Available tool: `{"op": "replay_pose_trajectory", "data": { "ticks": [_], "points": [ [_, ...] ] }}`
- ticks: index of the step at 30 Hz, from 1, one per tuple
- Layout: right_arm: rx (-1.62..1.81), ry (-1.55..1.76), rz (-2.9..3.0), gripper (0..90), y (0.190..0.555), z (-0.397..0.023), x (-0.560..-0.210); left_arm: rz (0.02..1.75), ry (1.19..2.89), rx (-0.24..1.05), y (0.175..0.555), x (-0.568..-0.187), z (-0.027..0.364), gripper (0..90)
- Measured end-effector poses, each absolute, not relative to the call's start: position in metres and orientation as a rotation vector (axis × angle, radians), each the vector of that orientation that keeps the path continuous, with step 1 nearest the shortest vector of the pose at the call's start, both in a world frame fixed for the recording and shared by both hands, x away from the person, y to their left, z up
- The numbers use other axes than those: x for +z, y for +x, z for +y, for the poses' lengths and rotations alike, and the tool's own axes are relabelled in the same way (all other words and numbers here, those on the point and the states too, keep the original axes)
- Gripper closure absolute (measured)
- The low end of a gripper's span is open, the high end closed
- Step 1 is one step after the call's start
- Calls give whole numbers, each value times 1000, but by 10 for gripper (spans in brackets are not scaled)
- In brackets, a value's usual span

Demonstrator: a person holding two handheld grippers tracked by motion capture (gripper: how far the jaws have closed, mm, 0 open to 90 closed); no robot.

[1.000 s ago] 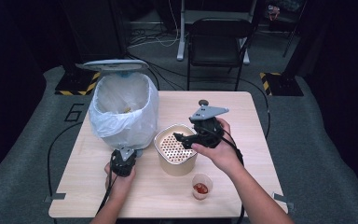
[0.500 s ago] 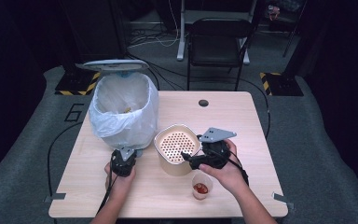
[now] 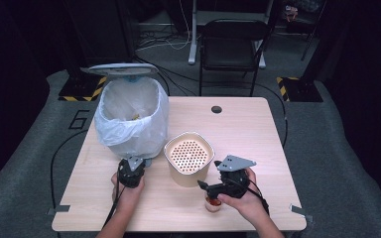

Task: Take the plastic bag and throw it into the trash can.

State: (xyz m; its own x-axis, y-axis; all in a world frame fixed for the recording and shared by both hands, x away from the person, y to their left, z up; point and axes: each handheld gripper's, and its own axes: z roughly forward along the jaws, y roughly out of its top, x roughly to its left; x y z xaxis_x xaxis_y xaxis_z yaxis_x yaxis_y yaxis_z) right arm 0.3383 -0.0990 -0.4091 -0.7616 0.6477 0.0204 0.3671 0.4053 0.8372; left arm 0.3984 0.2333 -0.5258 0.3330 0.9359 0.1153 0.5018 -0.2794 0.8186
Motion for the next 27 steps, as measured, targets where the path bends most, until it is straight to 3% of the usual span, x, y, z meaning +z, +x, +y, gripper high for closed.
{"op": "replay_pose_trajectory", "data": {
  "ticks": [27],
  "points": [
    [1234,884,2474,147,313,-113,-463,1262,1906,799,399,-526,234,897]
  ]
}}
